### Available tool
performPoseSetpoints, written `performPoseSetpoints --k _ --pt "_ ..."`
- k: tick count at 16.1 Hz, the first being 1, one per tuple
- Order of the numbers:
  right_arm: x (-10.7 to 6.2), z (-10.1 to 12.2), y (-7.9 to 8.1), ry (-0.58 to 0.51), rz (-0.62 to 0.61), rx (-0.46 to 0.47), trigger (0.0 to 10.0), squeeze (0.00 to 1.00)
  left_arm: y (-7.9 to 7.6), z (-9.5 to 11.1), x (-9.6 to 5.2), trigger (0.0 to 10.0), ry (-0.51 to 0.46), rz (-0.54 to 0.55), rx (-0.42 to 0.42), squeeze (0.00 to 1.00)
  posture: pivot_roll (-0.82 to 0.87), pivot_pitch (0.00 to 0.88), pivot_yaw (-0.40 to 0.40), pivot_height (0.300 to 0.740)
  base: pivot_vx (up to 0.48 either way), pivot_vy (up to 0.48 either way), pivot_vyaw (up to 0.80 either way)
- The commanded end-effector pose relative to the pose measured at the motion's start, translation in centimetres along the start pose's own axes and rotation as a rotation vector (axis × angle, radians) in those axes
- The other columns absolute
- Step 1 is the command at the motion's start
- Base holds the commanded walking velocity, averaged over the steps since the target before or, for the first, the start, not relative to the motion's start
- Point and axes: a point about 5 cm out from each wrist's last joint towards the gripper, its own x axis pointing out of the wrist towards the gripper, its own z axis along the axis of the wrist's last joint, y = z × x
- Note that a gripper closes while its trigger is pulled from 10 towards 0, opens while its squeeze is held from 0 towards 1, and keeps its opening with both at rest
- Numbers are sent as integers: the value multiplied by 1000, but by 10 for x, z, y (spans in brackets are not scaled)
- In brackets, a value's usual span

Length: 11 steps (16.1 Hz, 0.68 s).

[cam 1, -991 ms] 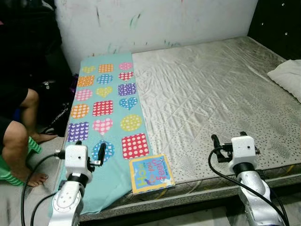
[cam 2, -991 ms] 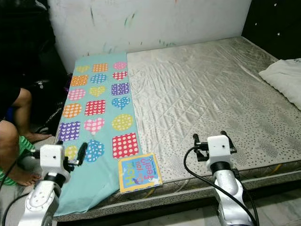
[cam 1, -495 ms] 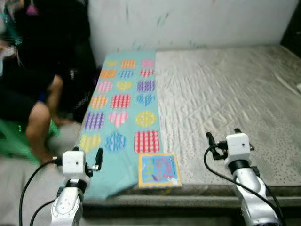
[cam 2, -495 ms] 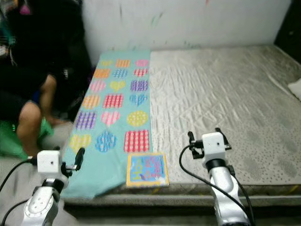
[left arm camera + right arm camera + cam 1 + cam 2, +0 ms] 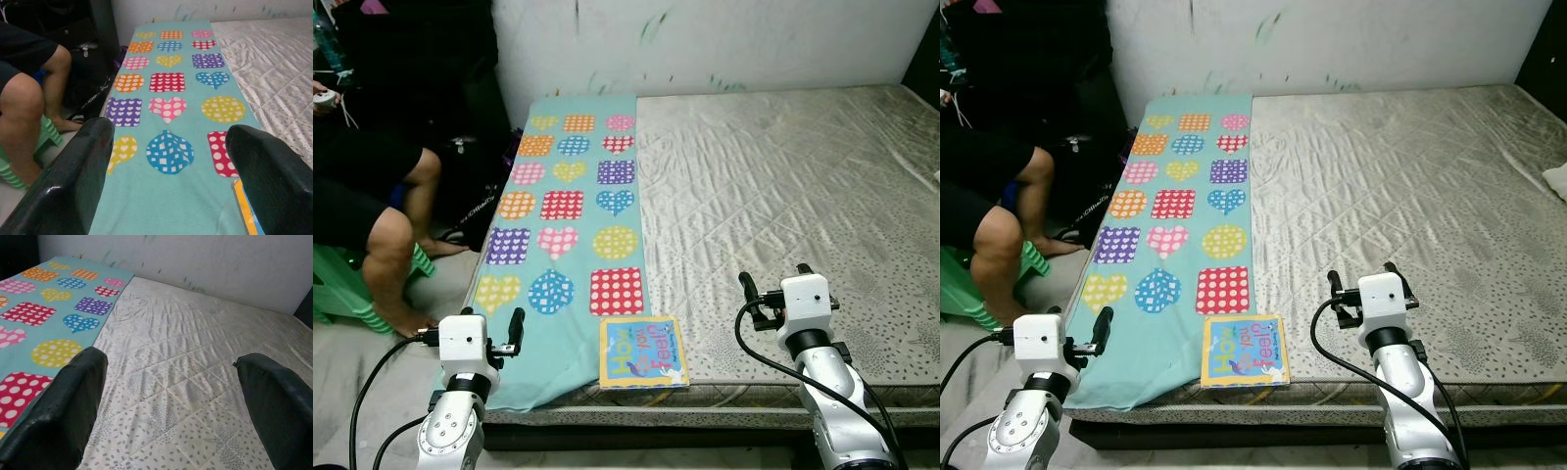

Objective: Clean up the room

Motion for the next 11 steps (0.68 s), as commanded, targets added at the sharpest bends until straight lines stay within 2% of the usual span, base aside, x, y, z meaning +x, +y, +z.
performPoseSetpoints --k 1,9,11 --pt "2 2 0 -1 5 5 10000 0 4 4 0 10000 -9 19 1 0 -158 26 52 740 0 0 0" --pt "2 2 0 -1 5 5 10000 0 4 4 0 10000 -9 19 1 0 -158 26 52 740 0 0 0" --pt "1 -2 -2 29 0 31 10000 0 3 5 1 10000 -12 5 -10 0 -155 35 47 740 0 0 -800"
